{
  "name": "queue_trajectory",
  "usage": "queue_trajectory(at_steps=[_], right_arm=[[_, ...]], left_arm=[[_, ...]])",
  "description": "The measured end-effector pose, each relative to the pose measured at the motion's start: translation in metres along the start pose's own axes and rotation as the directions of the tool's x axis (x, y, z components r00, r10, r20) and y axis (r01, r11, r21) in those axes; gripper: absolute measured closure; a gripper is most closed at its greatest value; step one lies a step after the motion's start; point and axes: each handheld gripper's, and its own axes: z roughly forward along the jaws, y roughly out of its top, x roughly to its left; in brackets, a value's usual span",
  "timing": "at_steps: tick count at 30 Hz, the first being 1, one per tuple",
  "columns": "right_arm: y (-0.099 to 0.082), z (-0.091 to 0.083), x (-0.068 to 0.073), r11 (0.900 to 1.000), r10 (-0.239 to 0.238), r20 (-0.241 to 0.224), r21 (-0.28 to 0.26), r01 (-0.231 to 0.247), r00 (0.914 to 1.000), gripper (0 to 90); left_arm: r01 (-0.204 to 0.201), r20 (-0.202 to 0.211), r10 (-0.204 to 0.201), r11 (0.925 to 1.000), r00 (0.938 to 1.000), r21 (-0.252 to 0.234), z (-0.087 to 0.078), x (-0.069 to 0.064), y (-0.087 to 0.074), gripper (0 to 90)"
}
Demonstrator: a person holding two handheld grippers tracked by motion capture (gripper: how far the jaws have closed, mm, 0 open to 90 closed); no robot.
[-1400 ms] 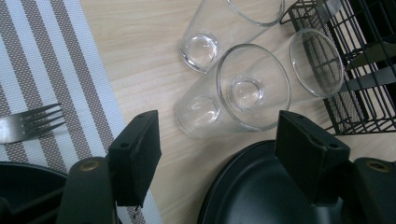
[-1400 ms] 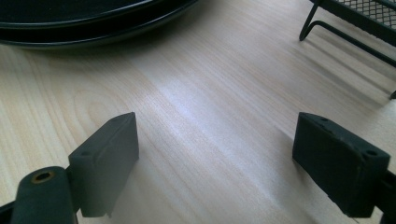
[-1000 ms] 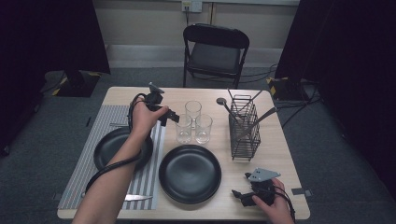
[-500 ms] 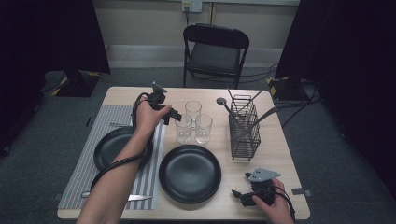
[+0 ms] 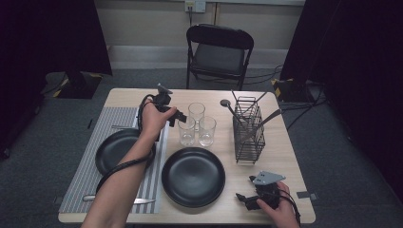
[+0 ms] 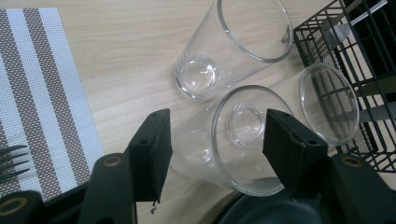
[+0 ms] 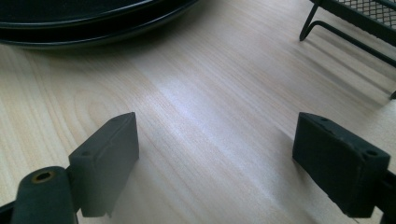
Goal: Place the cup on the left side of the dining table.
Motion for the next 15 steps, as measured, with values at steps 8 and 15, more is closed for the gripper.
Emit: queue_trajectory(at_steps=[8,15], right_arm=[[0.0,0.0,0.0,1.0,0.0,0.0,0.0,0.0,1.0,13.6],[0.0,0.0,0.0,1.0,0.0,0.0,0.0,0.0,1.0,13.6]], left_arm=[[0.01,-0.012,-0.01,0.9999,0.9999,0.006,0.004,0.0015,-0.002,50.2],[0.029,-0.018,-0.029,0.9996,0.9994,0.006,0.0081,0.0028,-0.0033,54.3]])
